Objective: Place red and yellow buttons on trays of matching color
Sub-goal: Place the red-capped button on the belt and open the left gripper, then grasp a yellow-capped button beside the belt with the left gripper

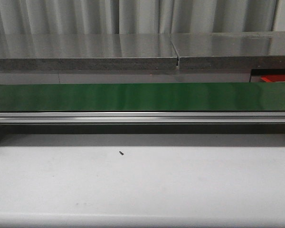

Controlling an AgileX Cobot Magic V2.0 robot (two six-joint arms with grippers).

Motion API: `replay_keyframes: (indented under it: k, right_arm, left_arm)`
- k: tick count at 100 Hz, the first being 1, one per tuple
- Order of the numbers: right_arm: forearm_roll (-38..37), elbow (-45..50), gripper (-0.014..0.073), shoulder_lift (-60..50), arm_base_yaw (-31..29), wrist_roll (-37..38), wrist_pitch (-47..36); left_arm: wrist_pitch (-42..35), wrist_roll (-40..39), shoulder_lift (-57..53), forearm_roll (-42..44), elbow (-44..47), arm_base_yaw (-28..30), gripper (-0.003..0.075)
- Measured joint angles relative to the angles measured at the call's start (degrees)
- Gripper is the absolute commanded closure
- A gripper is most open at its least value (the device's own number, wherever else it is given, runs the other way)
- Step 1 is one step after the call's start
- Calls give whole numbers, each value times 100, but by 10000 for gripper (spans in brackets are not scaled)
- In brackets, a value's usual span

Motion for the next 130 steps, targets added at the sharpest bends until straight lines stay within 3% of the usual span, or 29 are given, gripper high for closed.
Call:
replay_keyframes:
  k: [8, 23, 32, 53, 70, 94, 130]
  right_arm:
    - [0, 0, 662, 0, 0, 0, 0]
    - [0, 0, 662, 0, 0, 0, 0]
    - [0, 0, 662, 0, 0, 0, 0]
    - [0, 0, 662, 0, 0, 0, 0]
    - [0, 0, 662, 0, 0, 0, 0]
    - [0, 0, 662, 0, 0, 0, 0]
    - [0, 0, 662, 0, 0, 0, 0]
  left_arm:
    - [22, 0, 0, -55, 0, -11, 546]
    - [122, 0, 0, -64, -38, -11, 142]
    - [249, 0, 0, -89, -117, -11, 12]
    - [415, 0, -71, -127, -491, -11, 76]
    - [457, -38, -346, 128, -734, 166, 80]
    - [629, -573, -388, 1408, -764, 948, 80]
    - [253, -725, -388, 1583, -764, 2048, 80]
